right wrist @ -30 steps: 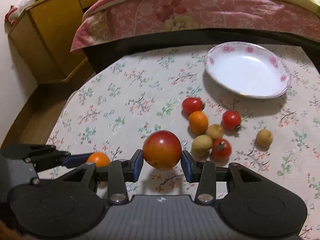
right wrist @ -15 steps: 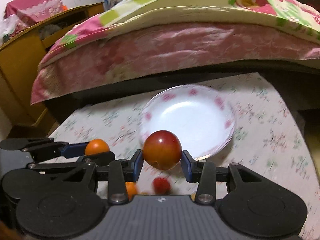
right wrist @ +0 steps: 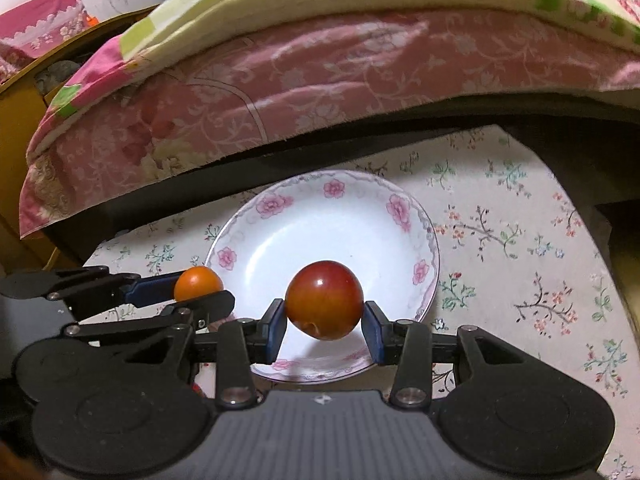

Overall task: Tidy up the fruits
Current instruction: 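Carry the tangerine with the left tool into the white plate while the right tool releases the tomato there, then lift both open tools away from the white plate, then grasp the second orange tangerine with the right tool, then grasp the small yellow-brown round fruit with the left tool, then carry the yellow-brown fruit with the left tool toward the plate while the right tool carries the tangerine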

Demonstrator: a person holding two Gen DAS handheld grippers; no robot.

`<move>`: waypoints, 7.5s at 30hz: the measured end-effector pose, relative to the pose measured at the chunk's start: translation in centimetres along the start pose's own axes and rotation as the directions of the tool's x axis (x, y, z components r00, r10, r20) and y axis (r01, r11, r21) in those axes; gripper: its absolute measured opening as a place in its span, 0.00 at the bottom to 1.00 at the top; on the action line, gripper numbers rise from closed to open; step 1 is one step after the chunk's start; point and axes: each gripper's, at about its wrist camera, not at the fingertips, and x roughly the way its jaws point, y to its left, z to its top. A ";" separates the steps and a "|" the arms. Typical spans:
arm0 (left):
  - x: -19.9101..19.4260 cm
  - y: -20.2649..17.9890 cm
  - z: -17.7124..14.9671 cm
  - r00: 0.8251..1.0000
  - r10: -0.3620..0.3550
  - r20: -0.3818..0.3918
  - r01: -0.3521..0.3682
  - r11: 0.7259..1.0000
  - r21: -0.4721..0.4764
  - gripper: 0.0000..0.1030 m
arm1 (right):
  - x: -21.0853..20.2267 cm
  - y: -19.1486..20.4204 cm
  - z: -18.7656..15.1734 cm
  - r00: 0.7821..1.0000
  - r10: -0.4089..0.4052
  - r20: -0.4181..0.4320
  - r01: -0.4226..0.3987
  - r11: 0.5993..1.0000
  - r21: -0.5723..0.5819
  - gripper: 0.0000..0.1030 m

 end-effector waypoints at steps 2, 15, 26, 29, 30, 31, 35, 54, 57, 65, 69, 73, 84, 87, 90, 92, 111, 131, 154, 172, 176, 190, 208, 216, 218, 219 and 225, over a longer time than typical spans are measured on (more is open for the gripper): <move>0.2 0.1 0.0 1.000 0.000 -0.007 0.000 1.000 -0.002 0.38 | 0.3 -0.3 0.0 1.000 0.008 -0.008 -0.008 1.000 0.019 0.40; -0.1 0.0 0.2 1.000 0.012 -0.004 -0.012 1.000 -0.005 0.45 | -0.3 0.1 0.3 0.999 0.010 0.030 -0.011 1.000 0.021 0.40; -5.0 2.3 -3.1 1.000 -0.018 -0.022 0.017 0.998 -0.060 0.51 | -3.5 1.2 -1.5 1.000 -0.005 0.014 0.005 1.000 -0.014 0.40; -6.5 2.9 -4.9 0.998 -0.043 -0.045 0.039 0.995 -0.096 0.51 | -4.8 1.9 -2.5 1.000 0.005 0.015 -0.004 1.000 -0.021 0.40; -6.8 2.9 -5.3 0.998 -0.046 -0.052 0.041 0.994 -0.103 0.51 | -5.2 2.1 -3.0 1.000 0.008 0.011 -0.008 1.000 -0.021 0.40; -7.1 2.8 -5.7 0.997 -0.048 -0.056 0.042 0.993 -0.107 0.51 | -5.7 2.4 -3.5 1.000 0.010 0.008 -0.010 1.000 -0.021 0.40; -8.6 2.6 -7.3 0.996 -0.060 -0.060 0.051 0.990 -0.132 0.52 | -7.2 3.2 -5.4 1.000 0.004 0.000 -0.004 1.000 -0.031 0.41; -9.4 1.0 -9.9 0.985 -0.117 -0.128 0.096 0.982 -0.161 0.61 | -9.2 2.7 -9.5 0.992 -0.021 -0.125 0.017 0.999 -0.030 0.41; -9.6 0.6 -10.0 0.983 -0.130 -0.129 0.110 0.982 -0.153 0.61 | -9.7 2.2 -10.5 0.989 -0.061 -0.136 0.056 0.998 -0.038 0.41; -10.2 -0.9 -10.1 0.981 -0.160 -0.110 0.150 0.985 -0.090 0.66 | -10.5 3.7 -13.2 0.981 -0.117 -0.153 0.101 0.989 -0.109 0.41; -9.8 -1.1 -10.3 0.978 -0.174 -0.115 0.168 0.984 -0.065 0.66 | -10.2 4.0 -14.0 0.976 -0.154 -0.154 0.131 0.980 -0.148 0.41; -9.2 -1.2 -10.7 0.977 -0.168 -0.132 0.164 0.986 -0.041 0.66 | -9.8 3.4 -13.8 0.976 -0.150 -0.156 0.131 0.984 -0.124 0.41; -8.3 -1.3 -10.6 0.979 -0.150 -0.136 0.148 0.989 -0.030 0.66 | -8.1 3.2 -14.3 0.972 -0.134 -0.193 0.104 0.982 -0.158 0.41; -8.0 -1.4 -10.3 0.980 -0.152 -0.132 0.150 0.988 -0.026 0.66 | -7.8 2.8 -14.3 0.968 -0.132 -0.211 0.102 0.984 -0.148 0.38; -7.6 -1.7 -10.1 0.979 -0.153 -0.132 0.151 0.988 -0.019 0.66 | -7.7 2.6 -14.3 0.968 -0.124 -0.216 0.094 0.985 -0.147 0.35; -7.2 -1.9 -10.0 0.979 -0.151 -0.138 0.150 0.989 -0.014 0.66 | -7.7 2.5 -14.3 0.969 -0.120 -0.216 0.089 0.985 -0.147 0.35; -5.8 -1.8 -9.6 0.981 -0.134 -0.143 0.133 0.991 -0.019 0.67 | -7.5 2.2 -13.8 0.971 -0.107 -0.213 0.085 0.990 -0.110 0.35; -5.3 -3.4 -9.5 0.987 -0.103 -0.122 0.115 0.989 0.098 0.53 | -7.4 2.0 -14.0 0.971 -0.107 -0.215 0.084 0.990 -0.116 0.35; -4.2 -2.8 -9.9 0.982 -0.113 -0.152 0.127 0.989 0.081 0.36 | -7.6 1.6 -13.9 0.973 -0.096 -0.209 0.077 0.992 -0.097 0.35; -7.8 -2.5 -11.2 0.980 -0.131 -0.147 0.145 0.986 0.084 0.32 | -7.9 2.0 -14.0 0.978 -0.112 -0.178 0.089 0.988 -0.129 0.34; -8.1 -2.7 -12.1 0.979 -0.127 -0.158 0.144 0.985 0.100 0.33 | -7.5 2.4 -14.2 0.976 -0.118 -0.183 0.090 0.984 -0.151 0.34; -7.4 -2.2 -13.3 0.975 -0.133 -0.177 0.153 0.983 0.101 0.37 | -7.0 2.9 -14.5 0.976 -0.140 -0.169 0.105 0.975 -0.197 0.34; -7.3 -2.8 -13.3 0.975 -0.130 -0.182 0.150 0.983 0.102 0.34 | -7.5 3.2 -15.2 0.977 -0.150 -0.153 0.112 0.966 -0.232 0.33; -7.3 -2.6 -13.1 0.973 -0.144 -0.178 0.161 0.983 0.084 0.31 | -7.4 3.7 -14.9 0.977 -0.156 -0.148 0.120 0.966 -0.230 0.33; -7.4 -2.6 -13.0 0.975 -0.141 -0.170 0.157 0.984 0.086 0.31 | -7.4 3.9 -14.8 0.978 -0.152 -0.144 0.116 0.966 -0.232 0.33; -7.5 -2.7 -13.0 0.976 -0.138 -0.167 0.155 0.984 0.090 0.31 | -7.5 3.9 -14.7 0.978 -0.151 -0.143 0.115 0.966 -0.232 0.33; -7.3 -2.8 -13.0 0.975 -0.141 -0.173 0.158 0.983 0.093 0.31 | -7.5 4.0 -14.4 0.981 -0.141 -0.135 0.109 0.970 -0.215 0.33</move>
